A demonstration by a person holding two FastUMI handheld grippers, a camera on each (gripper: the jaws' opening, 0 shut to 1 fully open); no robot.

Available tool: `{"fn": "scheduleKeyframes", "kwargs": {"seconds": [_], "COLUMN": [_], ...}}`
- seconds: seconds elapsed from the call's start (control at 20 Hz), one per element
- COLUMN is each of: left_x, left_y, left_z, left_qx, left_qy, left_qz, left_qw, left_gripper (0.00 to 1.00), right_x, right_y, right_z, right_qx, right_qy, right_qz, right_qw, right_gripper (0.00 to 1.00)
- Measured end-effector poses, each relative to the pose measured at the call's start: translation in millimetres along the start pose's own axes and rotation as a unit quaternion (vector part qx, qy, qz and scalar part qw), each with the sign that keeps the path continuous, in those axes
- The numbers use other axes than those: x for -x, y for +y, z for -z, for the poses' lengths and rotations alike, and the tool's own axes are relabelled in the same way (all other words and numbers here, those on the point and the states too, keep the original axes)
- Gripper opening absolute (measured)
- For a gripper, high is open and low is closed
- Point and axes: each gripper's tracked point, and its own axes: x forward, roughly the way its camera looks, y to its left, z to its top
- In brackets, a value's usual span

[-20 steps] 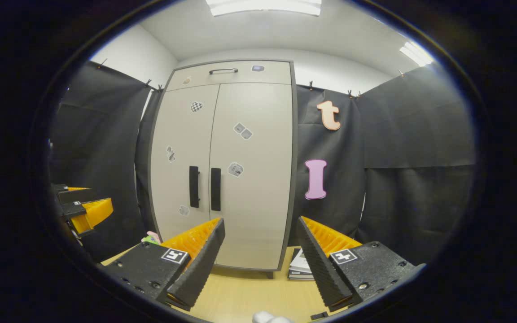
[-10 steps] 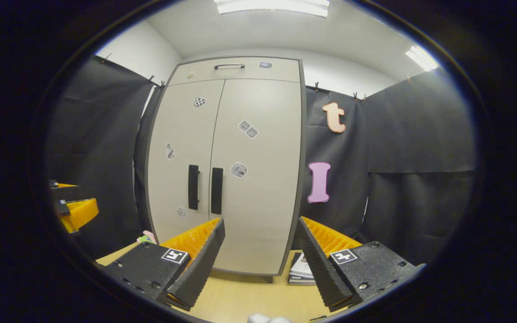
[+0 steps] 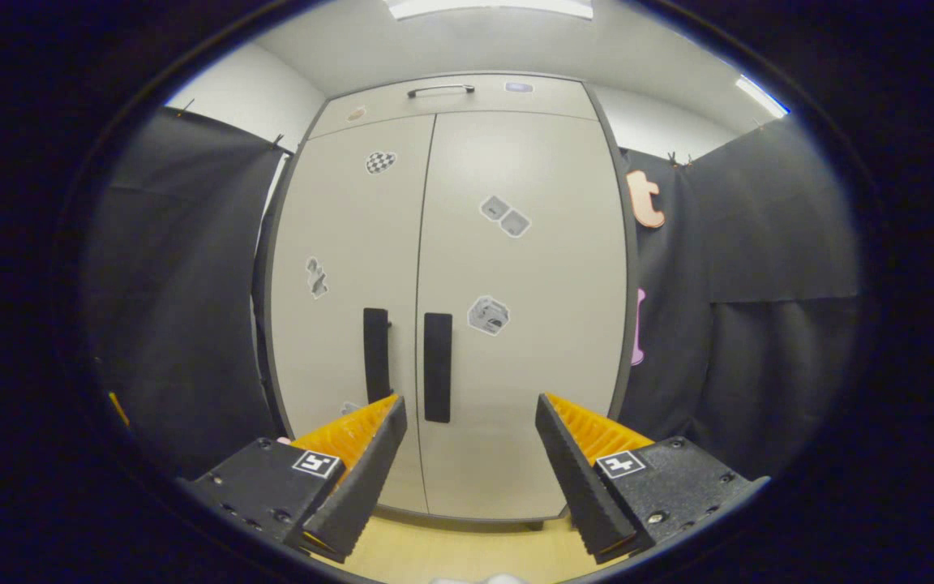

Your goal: Open the right door of the double-door shoe cabinet with the right hand, and open the left door with the left hand.

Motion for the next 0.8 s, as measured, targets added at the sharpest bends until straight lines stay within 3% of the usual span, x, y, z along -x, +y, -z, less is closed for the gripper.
{"fn": "scheduleKeyframes", "kwargs": {"seconds": [0.45,0.55,0.6,0.65,0.75,0.8], "left_x": [5,2,1,-1,-2,-4], "left_y": [30,31,32,33,33,33], "left_z": [-3,-3,-3,-4,-3,-2], "left_qx": [0.0,0.001,0.001,0.0,0.001,0.003], "left_qy": [0.0,0.001,0.001,0.001,-0.001,-0.001], "left_qz": [-0.044,-0.046,-0.046,-0.046,-0.045,-0.044], "left_qw": [0.999,0.999,0.999,0.999,0.999,0.999], "left_gripper": [0.96,0.96,0.96,0.96,0.96,0.96], "right_x": [-100,-115,-119,-123,-128,-132], "right_y": [24,23,23,25,24,26], "right_z": [4,9,12,13,14,15], "right_qx": [-0.011,-0.008,-0.01,-0.017,-0.024,-0.024], "right_qy": [0.03,0.043,0.05,0.053,0.056,0.057], "right_qz": [0.024,0.033,0.035,0.033,0.038,0.035], "right_qw": [0.999,0.998,0.998,0.998,0.997,0.997], "right_gripper": [0.96,0.9,0.82,0.84,0.73,0.63]}}
